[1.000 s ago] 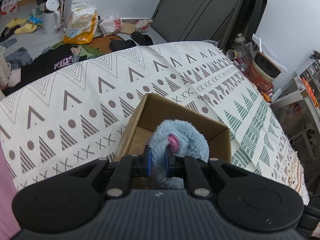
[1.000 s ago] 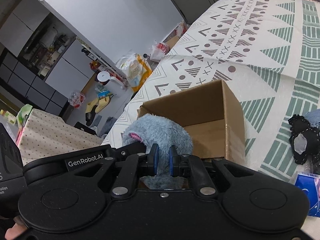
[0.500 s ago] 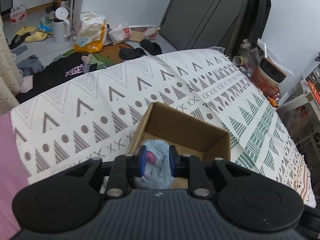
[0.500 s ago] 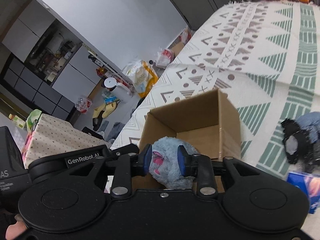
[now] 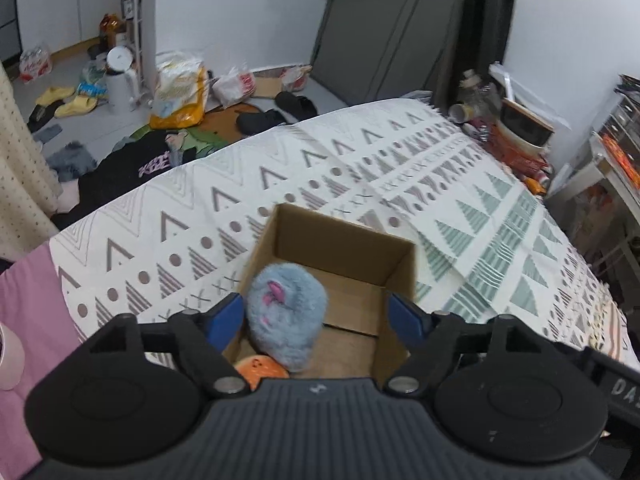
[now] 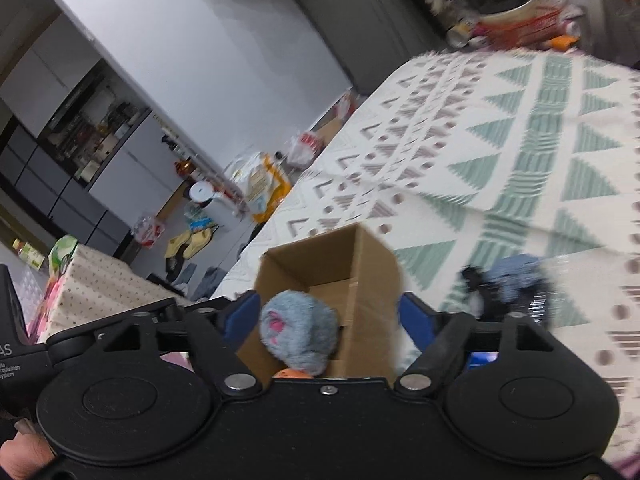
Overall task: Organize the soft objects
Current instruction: 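Move both grippers back toward the black bag and blue tissue pack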
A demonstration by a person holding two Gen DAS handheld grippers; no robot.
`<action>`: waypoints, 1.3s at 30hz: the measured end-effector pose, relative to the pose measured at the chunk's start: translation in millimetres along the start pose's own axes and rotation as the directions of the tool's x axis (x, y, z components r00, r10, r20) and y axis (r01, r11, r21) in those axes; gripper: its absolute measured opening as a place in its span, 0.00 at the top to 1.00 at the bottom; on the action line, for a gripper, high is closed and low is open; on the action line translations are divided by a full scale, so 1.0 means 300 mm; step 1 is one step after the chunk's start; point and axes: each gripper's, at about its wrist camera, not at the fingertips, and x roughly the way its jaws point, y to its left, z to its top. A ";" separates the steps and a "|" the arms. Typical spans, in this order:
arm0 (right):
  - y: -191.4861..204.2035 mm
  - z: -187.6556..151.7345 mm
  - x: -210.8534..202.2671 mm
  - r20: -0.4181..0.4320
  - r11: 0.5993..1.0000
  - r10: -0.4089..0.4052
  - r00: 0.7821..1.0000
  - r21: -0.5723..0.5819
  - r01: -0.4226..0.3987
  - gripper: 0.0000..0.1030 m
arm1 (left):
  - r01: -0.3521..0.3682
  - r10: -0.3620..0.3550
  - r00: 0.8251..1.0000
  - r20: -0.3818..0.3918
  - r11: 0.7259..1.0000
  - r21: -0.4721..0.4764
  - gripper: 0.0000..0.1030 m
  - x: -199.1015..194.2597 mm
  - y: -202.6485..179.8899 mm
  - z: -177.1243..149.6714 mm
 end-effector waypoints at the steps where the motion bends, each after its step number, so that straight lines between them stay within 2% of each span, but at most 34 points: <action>1: -0.018 0.004 -0.019 0.005 1.000 -0.010 1.000 0.005 0.010 0.23 | 0.005 -0.005 1.000 0.002 1.000 0.008 0.21 -0.009 -0.017 -0.006; 8: -0.150 0.011 -0.140 0.032 0.997 -0.047 0.998 0.062 0.045 0.23 | 0.026 -0.026 1.000 0.000 0.998 0.058 0.17 -0.052 -0.136 -0.043; 17: -0.248 0.010 -0.231 0.051 0.995 -0.049 0.997 0.088 0.045 0.22 | 0.066 -0.064 0.998 -0.027 0.995 0.074 0.03 -0.086 -0.255 -0.113; 28: -0.363 -0.003 -0.263 0.053 0.991 -0.022 0.998 0.130 0.015 0.24 | 0.045 -0.043 0.999 -0.025 0.995 0.093 0.03 -0.100 -0.367 -0.180; 33: -0.439 -0.047 -0.232 0.052 0.983 0.017 0.999 0.183 -0.026 0.30 | 0.043 -0.042 0.999 -0.012 0.993 0.109 0.03 -0.080 -0.423 -0.221; 39: -0.503 -0.061 -0.202 0.055 0.966 0.016 0.998 0.256 -0.030 0.36 | 0.033 -0.032 0.999 -0.023 0.999 0.037 0.05 -0.011 -0.441 -0.274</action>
